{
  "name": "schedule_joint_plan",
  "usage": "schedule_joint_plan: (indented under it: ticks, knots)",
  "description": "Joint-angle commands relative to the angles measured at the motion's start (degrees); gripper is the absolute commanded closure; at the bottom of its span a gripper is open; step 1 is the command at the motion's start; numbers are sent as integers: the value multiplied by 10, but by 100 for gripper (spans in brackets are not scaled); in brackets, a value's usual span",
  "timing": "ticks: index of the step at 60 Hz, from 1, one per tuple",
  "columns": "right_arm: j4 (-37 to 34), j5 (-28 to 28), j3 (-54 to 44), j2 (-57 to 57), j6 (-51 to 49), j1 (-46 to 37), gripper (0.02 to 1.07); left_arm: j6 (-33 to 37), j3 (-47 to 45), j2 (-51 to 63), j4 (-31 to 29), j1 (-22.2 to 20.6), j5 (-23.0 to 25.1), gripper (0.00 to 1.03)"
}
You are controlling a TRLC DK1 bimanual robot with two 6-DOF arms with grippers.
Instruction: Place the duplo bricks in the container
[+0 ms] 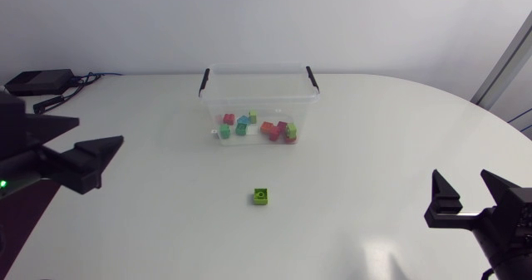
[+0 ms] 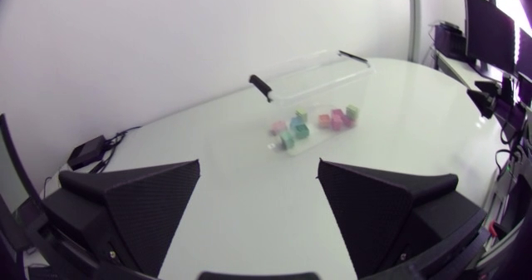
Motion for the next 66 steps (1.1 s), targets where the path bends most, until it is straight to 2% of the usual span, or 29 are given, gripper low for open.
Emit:
schedule_joint_plan:
  ticks: [1, 4, 7, 11, 15, 21, 31, 35, 43, 49, 59, 66]
  knots:
    - [-16, 4, -3, -5, -8, -4, 6, 37, 58, 83, -36, -19, 14, 4]
    - [-16, 4, -3, -5, -8, -4, 6, 55, 83, 125, -65, -22, 35, 4]
    - [-16, 4, -3, -5, -8, -4, 6, 84, 111, 174, -110, -27, 75, 4]
    - [-16, 4, -3, -5, -8, -4, 6, 111, 143, 237, -160, -36, 89, 4]
    - [-16, 4, -3, -5, -8, -4, 6, 118, 151, 277, -171, -53, 89, 4]
    - [-16, 4, -3, -5, -8, -4, 6, 130, 142, 306, -140, -99, 88, 4]
    - [-16, 4, -3, -5, -8, -4, 6, 174, 134, 333, -111, -132, 88, 4]
    - [-16, 4, -3, -5, -8, -4, 6, 203, 131, 347, -106, -159, 87, 4]
    - [-16, 4, -3, -5, -8, -4, 6, 250, 131, 401, -106, -224, 33, 4]
    - [-16, 4, -3, -5, -8, -4, 6, 282, 135, 455, -98, -253, 17, 4]
    - [-16, 4, -3, -5, -8, -4, 6, 321, 140, 511, -26, -265, 17, 4]
    - [-16, 4, -3, -5, -8, -4, 6, 340, 177, 567, -20, -267, 17, 4]
